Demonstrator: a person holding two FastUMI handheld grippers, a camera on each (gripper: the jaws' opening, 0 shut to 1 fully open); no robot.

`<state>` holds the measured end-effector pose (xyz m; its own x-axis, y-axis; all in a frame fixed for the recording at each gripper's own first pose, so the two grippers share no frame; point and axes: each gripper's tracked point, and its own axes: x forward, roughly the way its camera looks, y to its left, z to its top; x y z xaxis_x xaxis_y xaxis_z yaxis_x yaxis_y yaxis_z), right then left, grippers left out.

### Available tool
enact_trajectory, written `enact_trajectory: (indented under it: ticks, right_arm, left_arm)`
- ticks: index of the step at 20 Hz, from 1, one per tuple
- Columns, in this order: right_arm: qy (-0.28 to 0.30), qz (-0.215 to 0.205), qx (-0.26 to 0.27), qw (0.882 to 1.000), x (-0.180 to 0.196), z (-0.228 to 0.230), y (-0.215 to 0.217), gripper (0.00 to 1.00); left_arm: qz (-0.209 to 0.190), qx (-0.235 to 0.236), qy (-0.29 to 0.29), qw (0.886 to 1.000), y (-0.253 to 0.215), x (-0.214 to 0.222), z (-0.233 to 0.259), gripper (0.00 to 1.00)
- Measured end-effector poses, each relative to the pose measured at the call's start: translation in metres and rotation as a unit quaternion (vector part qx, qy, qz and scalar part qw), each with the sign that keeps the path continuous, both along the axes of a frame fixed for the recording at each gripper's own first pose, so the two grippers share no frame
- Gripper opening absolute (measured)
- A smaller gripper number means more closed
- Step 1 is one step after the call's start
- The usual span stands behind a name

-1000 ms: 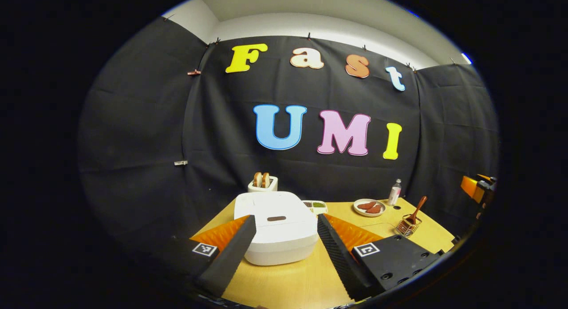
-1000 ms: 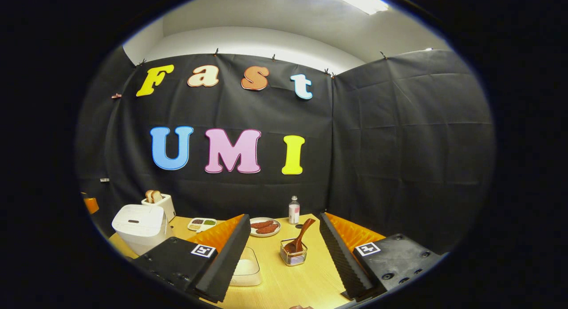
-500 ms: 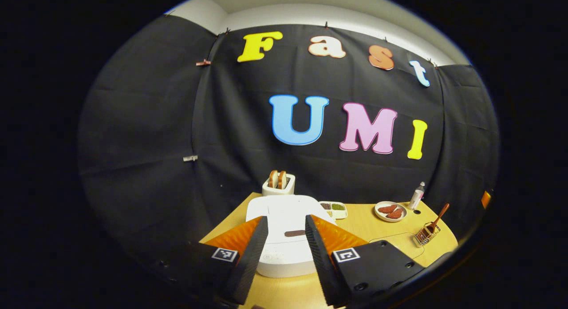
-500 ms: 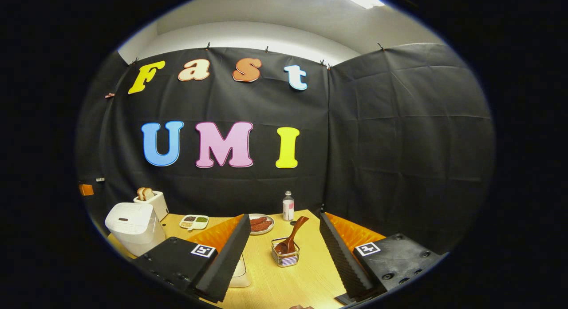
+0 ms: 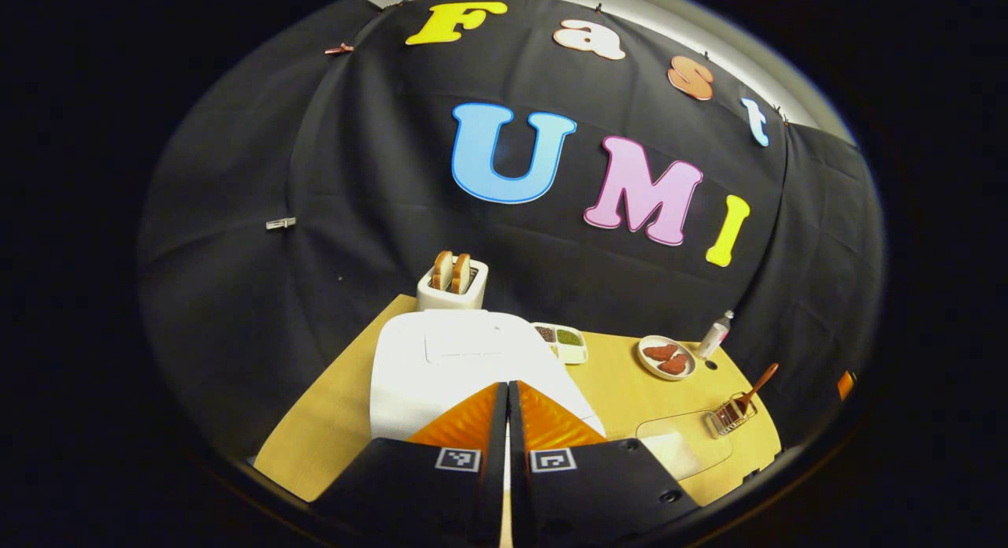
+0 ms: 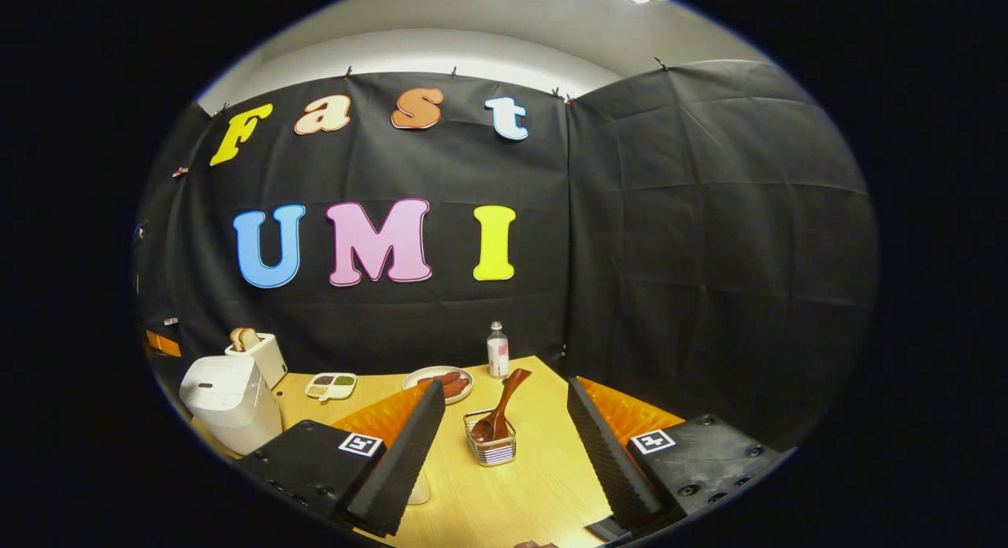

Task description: Close the left gripper, press the button to open the rice cooker; take a wooden spoon from the chopstick holder with the right hand, scoop a spoonful of rice and pour it into the rice cooker, then put the wooden spoon back into the chopstick holder.

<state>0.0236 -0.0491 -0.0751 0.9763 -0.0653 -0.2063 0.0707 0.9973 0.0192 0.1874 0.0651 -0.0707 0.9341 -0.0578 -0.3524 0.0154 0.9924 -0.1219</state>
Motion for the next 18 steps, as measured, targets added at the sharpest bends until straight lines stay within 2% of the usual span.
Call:
enact_trajectory:
  ticks: [3,8,11,18]
  right_arm:
    - [0.005,-0.005,-0.001,1.0,0.004,-0.005,-0.011,0.98]
    - [0.014,-0.003,0.007,1.0,0.006,-0.015,-0.017,0.98]
    - [0.026,0.015,0.011,0.999,0.006,-0.024,-0.006,0.97]
    - [0.034,0.054,-0.009,0.998,0.007,-0.032,0.012,0.97]
  left_arm:
    - [-0.025,-0.011,0.025,0.999,-0.015,0.015,-0.014,0.07]
    - [-0.004,0.002,0.076,0.997,-0.008,0.03,-0.053,0.07]
    - [0.006,0.002,0.1,0.995,-0.009,0.036,-0.069,0.07]
    - [0.012,0.007,0.112,0.994,-0.008,0.028,-0.079,0.07]
